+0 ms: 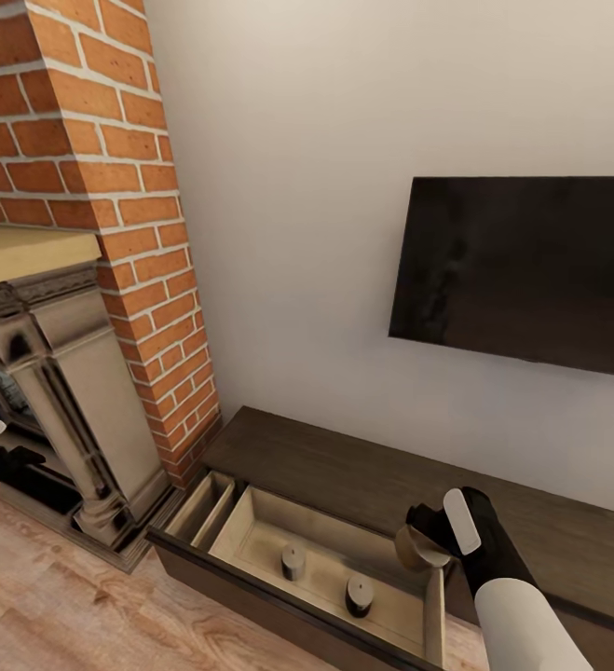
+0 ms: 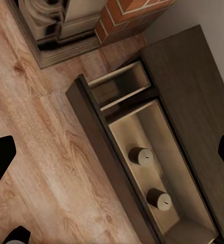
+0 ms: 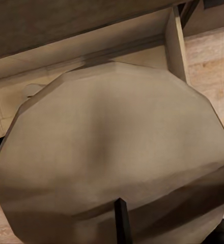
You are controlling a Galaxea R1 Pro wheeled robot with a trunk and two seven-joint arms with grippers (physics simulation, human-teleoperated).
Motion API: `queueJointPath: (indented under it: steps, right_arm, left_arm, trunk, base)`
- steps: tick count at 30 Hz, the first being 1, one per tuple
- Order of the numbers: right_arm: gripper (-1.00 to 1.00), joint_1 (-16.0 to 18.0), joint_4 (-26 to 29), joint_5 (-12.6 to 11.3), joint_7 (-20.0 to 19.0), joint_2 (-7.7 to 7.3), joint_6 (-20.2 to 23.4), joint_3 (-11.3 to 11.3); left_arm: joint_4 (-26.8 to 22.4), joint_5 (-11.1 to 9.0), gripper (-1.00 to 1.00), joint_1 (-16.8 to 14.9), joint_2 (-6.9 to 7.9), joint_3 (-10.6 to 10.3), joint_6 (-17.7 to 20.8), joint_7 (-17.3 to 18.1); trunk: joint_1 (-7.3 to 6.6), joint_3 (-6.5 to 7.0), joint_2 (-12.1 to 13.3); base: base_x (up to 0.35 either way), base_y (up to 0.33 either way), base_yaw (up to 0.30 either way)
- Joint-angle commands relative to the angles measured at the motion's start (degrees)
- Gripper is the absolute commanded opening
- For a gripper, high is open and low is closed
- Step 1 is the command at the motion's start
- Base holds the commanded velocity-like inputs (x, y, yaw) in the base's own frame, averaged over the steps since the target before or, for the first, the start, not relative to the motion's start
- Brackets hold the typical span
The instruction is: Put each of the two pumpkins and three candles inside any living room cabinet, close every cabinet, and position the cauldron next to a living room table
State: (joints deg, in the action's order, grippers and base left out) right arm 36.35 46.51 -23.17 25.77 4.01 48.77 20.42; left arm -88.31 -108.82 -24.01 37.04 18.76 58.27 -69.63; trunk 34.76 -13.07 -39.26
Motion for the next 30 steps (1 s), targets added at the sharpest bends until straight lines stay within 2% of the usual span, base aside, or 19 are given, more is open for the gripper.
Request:
queueJointPath:
  steps: [1,12,15,17,20,30]
  right_arm:
    - [-1.00,0.05,0.06,-0.78,0.69,0.05,-0.04,0.15]
    - [-1.00,0.08,-0.05,-0.76,0.70,0.15,-0.21,-0.09]
    - [-1.00,0.10,-0.34,-0.73,0.80,0.19,-0.18,-1.21]
    - [-1.00,0.55,-1.78,-0.67,0.83,0.20,-0.20,-2.34]
    - [-1.00,2.79,-6.75,-0.19,0.93,0.16,-1.03,-3.62]
    - [-1.00,3.92,-10.46,0.10,1.52,-0.06,-2.83,-4.07]
  left_arm:
    - [-0.02,-0.51,1.00,-0.08,0.02,0.05,0.35,-0.59]
    - [-0.10,-0.51,1.00,-0.08,0.00,0.05,0.35,-0.59]
    - [-0.11,-0.51,1.00,-0.08,0.02,0.05,0.35,-0.59]
    - [-0.11,-0.51,1.00,-0.08,0.01,0.05,0.35,-0.59]
    - [-0.11,-0.51,1.00,-0.08,0.02,0.05,0.35,-0.64]
    - [-0.11,-0.44,1.00,-0.08,-0.02,0.05,0.35,-0.68]
  trunk:
    - [0.24,-0.28,-0.50]
    - [2.66,-2.25,-4.91]
    - [3.32,-2.79,-6.12]
    - [3.76,-3.15,-6.92]
    - [4.42,-3.69,-8.12]
    - [6.61,-5.49,-12.13]
  base:
    - [0.000,0.000,0.000]
    - [0.000,0.000,0.000]
    - [0.000,0.000,0.000]
    - [0.000,0.000,0.000]
    - [0.000,0.000,0.000]
    - [0.000,0.000,0.000]
